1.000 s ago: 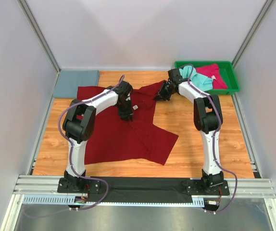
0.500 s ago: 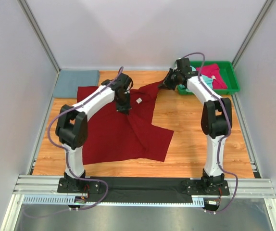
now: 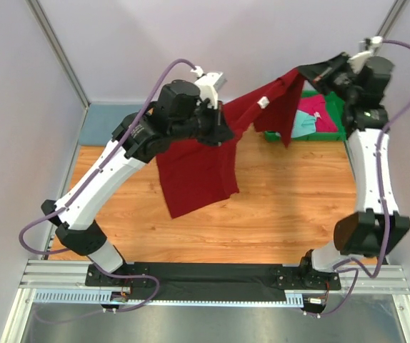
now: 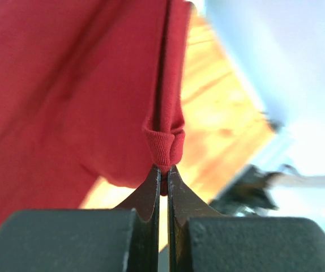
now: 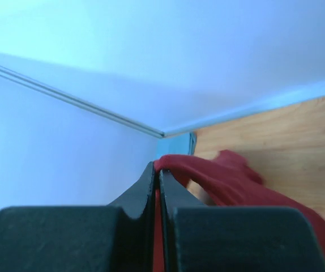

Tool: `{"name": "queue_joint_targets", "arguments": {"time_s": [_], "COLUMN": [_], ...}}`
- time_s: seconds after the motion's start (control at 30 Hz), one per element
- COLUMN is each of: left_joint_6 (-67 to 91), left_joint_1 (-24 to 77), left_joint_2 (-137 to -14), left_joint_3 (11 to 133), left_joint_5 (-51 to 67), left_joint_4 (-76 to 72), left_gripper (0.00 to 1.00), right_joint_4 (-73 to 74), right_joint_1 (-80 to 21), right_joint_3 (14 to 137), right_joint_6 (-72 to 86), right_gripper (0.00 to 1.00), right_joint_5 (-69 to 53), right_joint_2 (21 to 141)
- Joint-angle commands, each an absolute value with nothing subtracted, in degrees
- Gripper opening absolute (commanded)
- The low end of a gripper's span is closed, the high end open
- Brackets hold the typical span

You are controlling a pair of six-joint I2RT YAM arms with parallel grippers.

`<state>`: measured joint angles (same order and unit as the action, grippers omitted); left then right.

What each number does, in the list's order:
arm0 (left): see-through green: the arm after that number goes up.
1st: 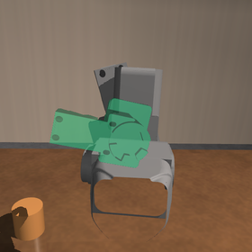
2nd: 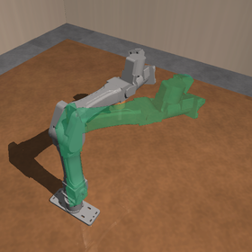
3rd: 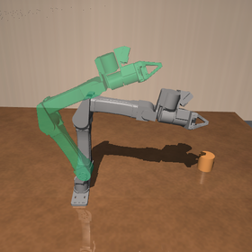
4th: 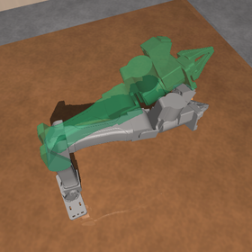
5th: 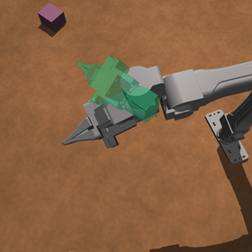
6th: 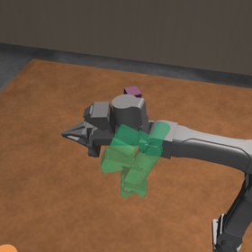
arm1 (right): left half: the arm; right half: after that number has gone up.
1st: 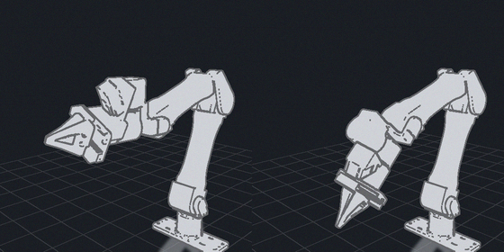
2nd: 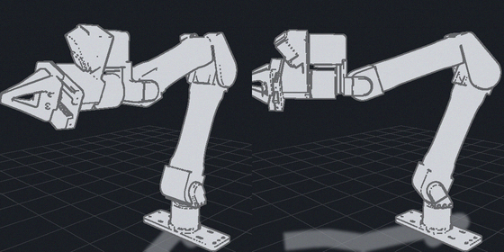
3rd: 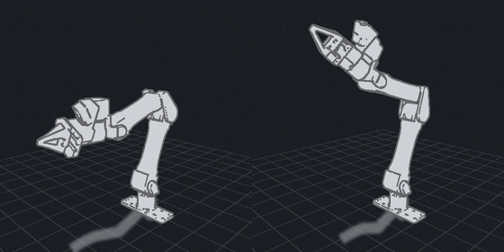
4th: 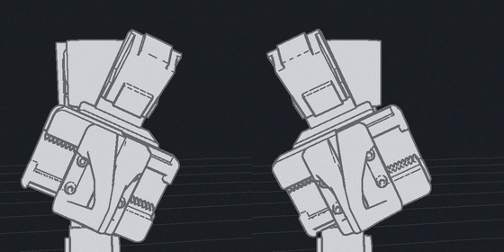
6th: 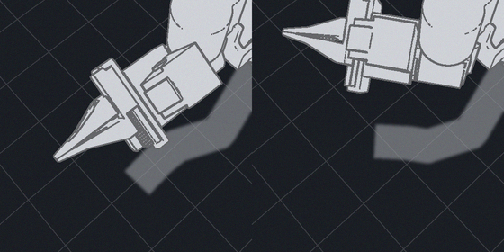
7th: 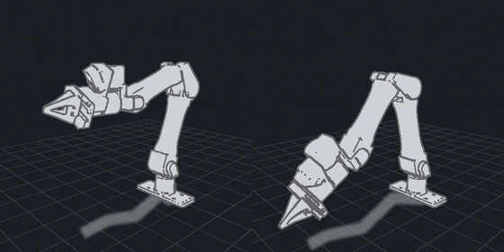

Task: Fold and stack the t-shirts
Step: Flatten the tshirt out

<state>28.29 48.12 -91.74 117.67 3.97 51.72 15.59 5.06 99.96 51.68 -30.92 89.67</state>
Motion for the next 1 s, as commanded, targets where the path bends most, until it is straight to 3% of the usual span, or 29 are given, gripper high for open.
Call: {"name": "queue_joint_targets", "arguments": {"time_s": [0.0, 0.13, 0.27, 0.4, 0.6, 0.73, 0.97], "left_joint_6": [30.4, 34.0, 35.3, 31.2, 34.8, 34.9, 37.8], "left_joint_1": [56.4, 62.2, 63.6, 63.2, 52.0, 42.4, 27.8], "left_joint_2": [-96.4, -101.0, -99.2, -91.5, -74.8, -67.5, -62.6], "left_joint_3": [127.8, 140.0, 139.7, 134.6, 105.3, 90.3, 63.8], "left_joint_5": [5.0, 8.2, 8.9, 0.1, -5.3, -3.3, 7.4], "left_joint_4": [56.8, 56.7, 55.4, 58.4, 58.2, 57.5, 48.7], "left_gripper": [0.00, 0.00, 0.00, 0.00, 0.00, 0.00, 0.00], "right_joint_4": [5.3, 6.0, 7.5, 6.7, 15.5, 14.4, 4.4], "right_joint_1": [12.1, 21.5, 21.2, 19.3, 4.4, -8.4, -19.8], "right_joint_3": [96.1, 97.4, 103.4, 114.5, 132.7, 130.9, 122.4], "right_joint_6": [58.4, 59.8, 61.0, 65.9, 61.8, 58.5, 56.9], "right_gripper": [0.00, 0.00, 0.00, 0.00, 0.00, 0.00, 0.00], "right_joint_5": [-34.4, -39.1, -37.5, -38.8, -37.3, -34.6, -33.3], "right_joint_2": [81.1, 74.7, 72.8, 78.1, 94.7, 102.5, 120.7]}}
